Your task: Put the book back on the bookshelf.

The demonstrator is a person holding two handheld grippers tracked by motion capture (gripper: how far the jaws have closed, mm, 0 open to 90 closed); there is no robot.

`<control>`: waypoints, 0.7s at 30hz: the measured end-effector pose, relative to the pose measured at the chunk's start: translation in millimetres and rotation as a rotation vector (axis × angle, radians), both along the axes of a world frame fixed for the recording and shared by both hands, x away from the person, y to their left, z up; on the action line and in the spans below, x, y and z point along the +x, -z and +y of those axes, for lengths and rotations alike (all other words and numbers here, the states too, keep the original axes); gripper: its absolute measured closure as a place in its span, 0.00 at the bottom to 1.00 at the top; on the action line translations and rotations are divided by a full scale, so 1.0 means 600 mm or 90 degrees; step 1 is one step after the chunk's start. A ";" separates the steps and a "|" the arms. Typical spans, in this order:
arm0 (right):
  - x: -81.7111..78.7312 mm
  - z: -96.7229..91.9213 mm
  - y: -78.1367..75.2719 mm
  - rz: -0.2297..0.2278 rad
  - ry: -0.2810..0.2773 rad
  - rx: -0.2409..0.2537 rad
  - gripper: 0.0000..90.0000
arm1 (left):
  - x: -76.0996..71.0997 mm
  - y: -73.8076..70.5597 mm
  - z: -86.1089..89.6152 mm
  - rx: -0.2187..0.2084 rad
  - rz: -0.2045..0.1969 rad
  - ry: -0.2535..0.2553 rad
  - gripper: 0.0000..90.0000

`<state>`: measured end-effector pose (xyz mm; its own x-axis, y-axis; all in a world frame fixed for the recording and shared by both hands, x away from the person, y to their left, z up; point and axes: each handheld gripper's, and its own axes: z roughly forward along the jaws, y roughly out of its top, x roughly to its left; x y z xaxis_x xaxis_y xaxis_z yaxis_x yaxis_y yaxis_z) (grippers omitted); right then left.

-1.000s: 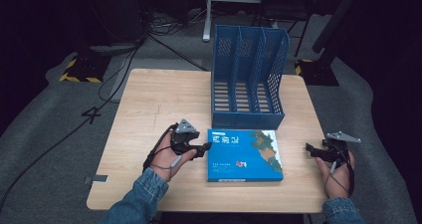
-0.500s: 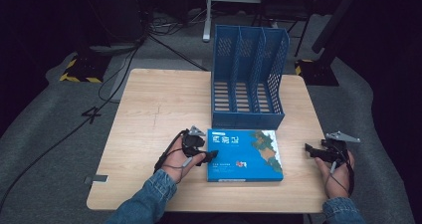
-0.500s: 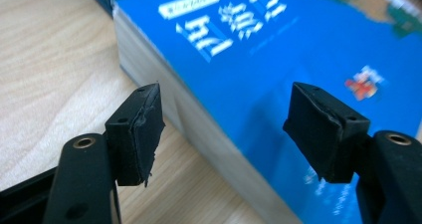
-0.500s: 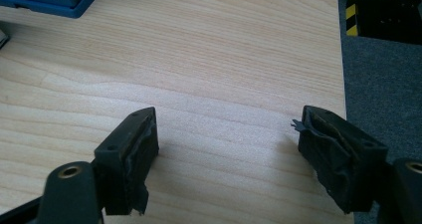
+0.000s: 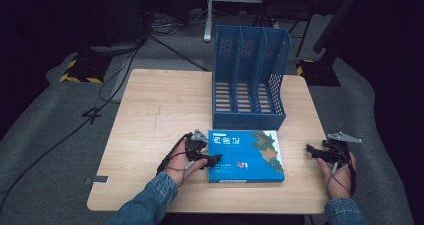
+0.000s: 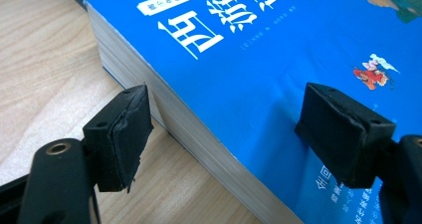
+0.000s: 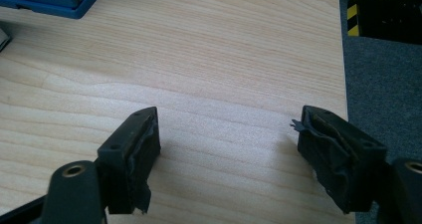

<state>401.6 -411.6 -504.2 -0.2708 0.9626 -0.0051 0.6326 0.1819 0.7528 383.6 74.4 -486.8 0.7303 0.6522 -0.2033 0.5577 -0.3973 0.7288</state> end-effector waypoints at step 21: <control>0.001 0.001 0.000 -0.001 -0.004 -0.001 0.28 | -0.003 -0.002 0.003 -0.014 0.004 -0.038 0.38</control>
